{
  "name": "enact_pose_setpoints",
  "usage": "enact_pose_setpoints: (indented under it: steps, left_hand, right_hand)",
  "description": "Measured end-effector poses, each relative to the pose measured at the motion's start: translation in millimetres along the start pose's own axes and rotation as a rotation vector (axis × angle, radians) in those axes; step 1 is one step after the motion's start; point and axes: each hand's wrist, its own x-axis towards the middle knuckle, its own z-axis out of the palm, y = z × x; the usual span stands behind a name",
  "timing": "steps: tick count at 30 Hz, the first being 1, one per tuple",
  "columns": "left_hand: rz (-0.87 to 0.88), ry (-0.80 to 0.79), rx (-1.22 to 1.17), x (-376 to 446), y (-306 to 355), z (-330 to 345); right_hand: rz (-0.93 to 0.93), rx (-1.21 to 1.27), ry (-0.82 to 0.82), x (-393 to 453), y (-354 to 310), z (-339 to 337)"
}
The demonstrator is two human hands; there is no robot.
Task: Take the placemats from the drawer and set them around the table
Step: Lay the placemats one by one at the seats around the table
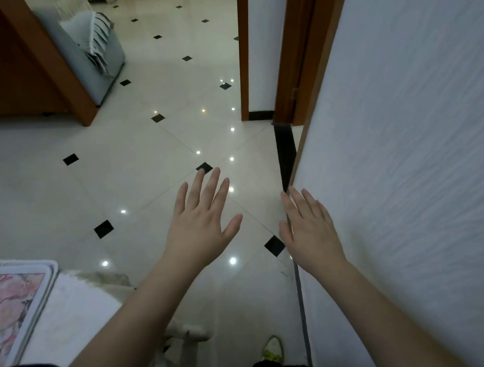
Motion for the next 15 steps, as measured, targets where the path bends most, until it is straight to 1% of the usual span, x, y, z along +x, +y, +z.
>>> enact_pose_setpoints:
  steps: [8, 12, 15]
  left_hand:
    - [-0.108, -0.073, -0.004, 49.0, -27.4, 8.4]
    - [-0.151, -0.064, -0.064, 73.1, -49.6, 12.6]
    - [-0.179, -0.047, -0.079, 99.8, -77.8, 13.2]
  right_hand:
    - [-0.071, -0.009, -0.036, 77.4, -4.0, 1.7]
    - [-0.089, -0.051, -0.040, 119.9, -11.6, 3.0]
    - [-0.104, -0.091, -0.045, 163.6, -31.4, 2.8]
